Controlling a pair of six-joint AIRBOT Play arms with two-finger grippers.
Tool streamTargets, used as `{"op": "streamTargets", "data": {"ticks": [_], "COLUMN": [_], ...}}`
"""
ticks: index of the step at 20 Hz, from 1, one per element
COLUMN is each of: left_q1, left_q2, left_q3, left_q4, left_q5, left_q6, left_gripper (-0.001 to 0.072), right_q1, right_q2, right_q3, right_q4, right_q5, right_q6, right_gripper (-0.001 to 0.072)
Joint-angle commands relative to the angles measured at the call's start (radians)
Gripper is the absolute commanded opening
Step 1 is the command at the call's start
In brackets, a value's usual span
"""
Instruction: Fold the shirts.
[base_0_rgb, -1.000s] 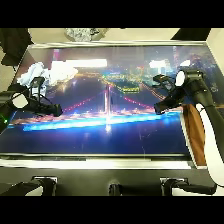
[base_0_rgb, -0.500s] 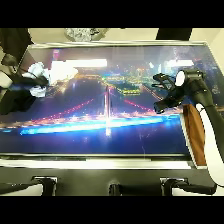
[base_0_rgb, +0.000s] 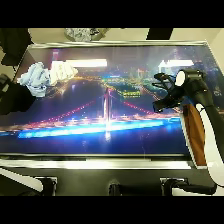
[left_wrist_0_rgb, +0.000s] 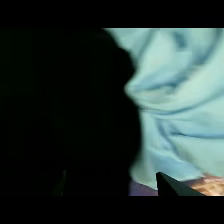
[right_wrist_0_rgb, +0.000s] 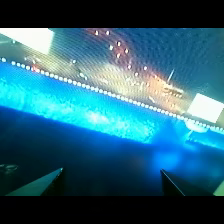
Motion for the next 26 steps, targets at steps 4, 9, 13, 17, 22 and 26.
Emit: {"op": "streamTargets", "data": {"ticks": [4,9,13,17,22,26], "left_q1": [0.042,0.028,0.033,0.009,-0.132,-0.335], "left_q2": [-0.151,-0.235,-0.226,-0.080,0.288,0.584], "left_q3": [0.000,0.000,0.000,0.002,0.002,0.002], "left_q4": [-0.012,-0.096,-0.098,-0.105,-0.104,-0.105], "left_q5": [0.003,-0.018,-0.068,-0.082,-0.026,0.002], "left_q6": [0.045,0.143,0.144,0.143,0.194,0.220], "left_gripper": [0.0720,0.0720,0.0030,0.0028,0.0028,0.0028], "right_q1": [0.000,0.000,0.000,0.000,0.000,0.000], "right_q2": [-0.001,-0.001,-0.001,0.000,0.027,0.167], "right_q3": [0.000,0.000,0.000,0.000,0.001,0.001], "right_q4": [0.011,0.011,0.018,0.018,0.013,-0.011], "right_q5": [-0.017,-0.013,0.006,0.013,0.026,0.042], "right_q6": [0.004,0.004,0.004,0.003,-0.050,-0.050], "right_gripper": [0.0680,0.0680,0.0680,0.0679,0.0671,0.0616]}}
